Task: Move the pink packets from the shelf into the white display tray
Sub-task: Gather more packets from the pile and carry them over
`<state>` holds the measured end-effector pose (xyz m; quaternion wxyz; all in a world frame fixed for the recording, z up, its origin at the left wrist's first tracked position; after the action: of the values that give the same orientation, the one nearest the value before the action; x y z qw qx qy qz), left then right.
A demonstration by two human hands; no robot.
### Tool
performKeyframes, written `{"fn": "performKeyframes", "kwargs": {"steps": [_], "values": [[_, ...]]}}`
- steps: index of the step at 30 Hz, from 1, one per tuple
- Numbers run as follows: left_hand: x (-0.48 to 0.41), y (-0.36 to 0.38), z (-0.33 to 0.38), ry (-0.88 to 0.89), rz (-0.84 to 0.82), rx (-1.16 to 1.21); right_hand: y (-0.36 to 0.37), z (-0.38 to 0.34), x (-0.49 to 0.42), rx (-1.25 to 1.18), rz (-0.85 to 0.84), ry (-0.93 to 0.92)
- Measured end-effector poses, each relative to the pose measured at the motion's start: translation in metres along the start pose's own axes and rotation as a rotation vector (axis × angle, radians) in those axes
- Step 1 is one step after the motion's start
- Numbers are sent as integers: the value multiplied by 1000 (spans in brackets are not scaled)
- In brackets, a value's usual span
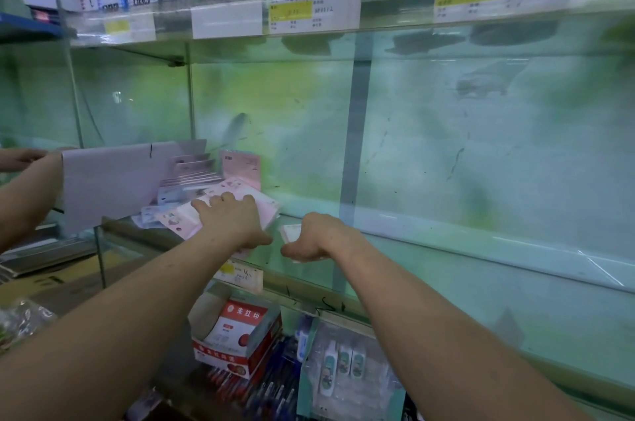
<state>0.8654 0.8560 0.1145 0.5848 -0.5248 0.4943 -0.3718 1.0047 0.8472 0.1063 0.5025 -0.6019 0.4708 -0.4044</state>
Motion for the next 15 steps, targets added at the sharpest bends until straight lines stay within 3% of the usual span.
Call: {"fn": "performKeyframes", "kwargs": {"steps": [7, 15], "values": [[3, -9, 5, 62, 42, 159, -12, -3, 19, 44, -37, -53], [8, -18, 8, 154, 97, 337, -13, -17, 28, 264, 159, -91]]}}
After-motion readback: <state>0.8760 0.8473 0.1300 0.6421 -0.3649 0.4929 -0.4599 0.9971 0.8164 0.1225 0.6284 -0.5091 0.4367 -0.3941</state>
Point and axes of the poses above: each hand's wrist, its own x-axis away from the middle knuckle, its own y-axis out of the palm, z = x × y, the point moved 7 cm from there along -x, towards the middle knuckle
